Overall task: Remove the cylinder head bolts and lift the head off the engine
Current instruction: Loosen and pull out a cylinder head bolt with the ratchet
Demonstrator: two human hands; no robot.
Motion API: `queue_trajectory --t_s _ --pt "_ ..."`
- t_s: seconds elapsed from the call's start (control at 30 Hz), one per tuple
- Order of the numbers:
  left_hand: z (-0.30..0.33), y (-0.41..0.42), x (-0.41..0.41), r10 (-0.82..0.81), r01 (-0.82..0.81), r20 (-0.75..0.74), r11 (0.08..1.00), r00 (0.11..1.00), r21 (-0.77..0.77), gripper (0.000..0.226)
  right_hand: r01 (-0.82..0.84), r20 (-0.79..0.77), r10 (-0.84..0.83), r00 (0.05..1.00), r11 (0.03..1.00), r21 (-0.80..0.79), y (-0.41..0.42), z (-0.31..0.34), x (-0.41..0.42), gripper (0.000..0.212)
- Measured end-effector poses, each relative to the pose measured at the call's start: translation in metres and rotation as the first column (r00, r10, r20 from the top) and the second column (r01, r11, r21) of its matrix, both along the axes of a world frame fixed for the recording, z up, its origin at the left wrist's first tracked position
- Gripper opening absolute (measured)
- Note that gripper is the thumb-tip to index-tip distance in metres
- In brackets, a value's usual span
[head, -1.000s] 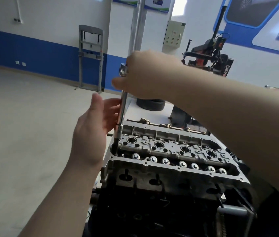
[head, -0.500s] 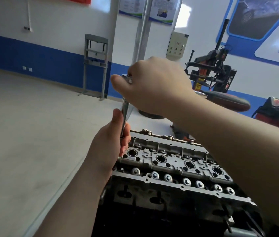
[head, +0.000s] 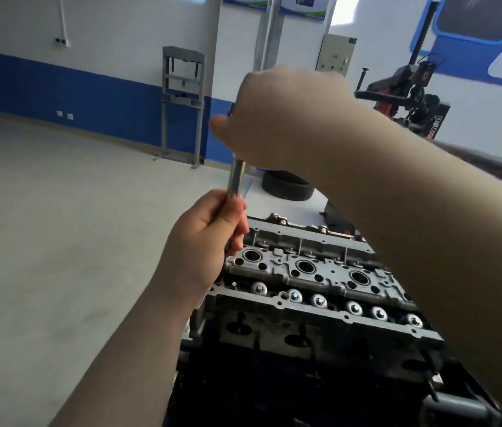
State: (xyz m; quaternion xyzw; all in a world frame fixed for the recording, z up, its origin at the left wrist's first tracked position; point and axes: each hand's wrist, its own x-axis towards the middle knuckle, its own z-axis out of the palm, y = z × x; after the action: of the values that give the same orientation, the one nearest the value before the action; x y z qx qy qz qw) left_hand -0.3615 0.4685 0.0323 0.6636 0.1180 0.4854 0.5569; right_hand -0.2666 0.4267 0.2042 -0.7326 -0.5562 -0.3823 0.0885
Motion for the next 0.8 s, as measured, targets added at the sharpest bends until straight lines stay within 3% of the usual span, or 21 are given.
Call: queue_trajectory --t_s 0.07,0.13,0.17,0.23,0.27,0.3,0.37,0.43,0.5,0.57,0.7,0.77,0.8 --pt "-0.002 -0.001 0.000 0.071 -0.072 0.026 0.997 0.997 0.028 0.023 -0.054 0.113 0.045 0.993 0.996 0.077 -0.001 -0.005 -0.005 0.049" --pt "-0.004 -0.001 -0.003 0.109 -0.111 0.041 0.993 0.993 0.050 0.023 -0.210 0.080 0.205 0.975 0.976 0.056 -0.001 -0.007 -0.003 0.056" --pt "-0.005 -0.002 -0.004 0.098 -0.100 0.038 0.993 0.994 0.059 0.023 -0.349 -0.069 0.350 0.934 0.937 0.014 -0.004 -0.006 0.002 0.059" --pt "-0.006 -0.005 -0.004 0.037 -0.038 0.023 0.998 0.999 0.044 0.022 -0.607 -0.480 0.562 0.673 0.791 0.075 -0.015 -0.002 0.014 0.057" --pt "-0.007 -0.006 -0.004 0.011 -0.012 0.016 1.000 1.000 0.025 0.023 -0.638 -0.571 0.578 0.583 0.761 0.119 -0.018 -0.002 0.018 0.054" --pt "-0.007 -0.006 -0.003 0.009 -0.009 0.011 1.000 1.000 0.011 0.023 -0.610 -0.594 0.550 0.587 0.783 0.122 -0.019 -0.003 0.018 0.052" --pt "-0.007 -0.004 -0.003 0.046 -0.046 0.020 0.999 0.999 -0.003 0.023 -0.462 -0.535 0.419 0.734 0.885 0.059 -0.009 -0.004 0.008 0.050" --pt "-0.005 -0.003 -0.002 0.083 -0.082 0.050 0.996 0.995 -0.019 0.022 -0.213 -0.347 0.208 0.914 0.977 0.025 0.000 -0.004 -0.008 0.049" --pt "-0.006 -0.004 -0.002 0.134 -0.135 0.061 0.991 0.989 0.007 0.018 -0.042 -0.135 0.049 0.990 0.998 0.055 -0.001 -0.003 -0.020 0.040" --pt "-0.008 -0.004 -0.004 0.160 -0.164 0.075 0.985 0.984 0.045 0.015 -0.026 -0.010 0.027 1.000 0.997 0.068 -0.004 -0.005 -0.028 0.036" --pt "-0.009 -0.005 -0.006 0.104 -0.106 0.072 0.994 0.992 0.030 0.018 -0.174 0.072 0.166 0.984 0.976 0.129 -0.006 -0.012 -0.025 0.055" --pt "-0.007 -0.007 -0.006 0.025 -0.025 0.043 1.000 0.999 -0.002 0.026 -0.380 -0.162 0.388 0.907 0.922 0.079 -0.011 -0.012 -0.008 0.054" --pt "-0.006 -0.007 -0.006 -0.007 0.007 0.025 1.000 1.000 -0.011 0.031 -0.499 -0.364 0.503 0.784 0.859 0.111 -0.014 -0.011 -0.001 0.049"
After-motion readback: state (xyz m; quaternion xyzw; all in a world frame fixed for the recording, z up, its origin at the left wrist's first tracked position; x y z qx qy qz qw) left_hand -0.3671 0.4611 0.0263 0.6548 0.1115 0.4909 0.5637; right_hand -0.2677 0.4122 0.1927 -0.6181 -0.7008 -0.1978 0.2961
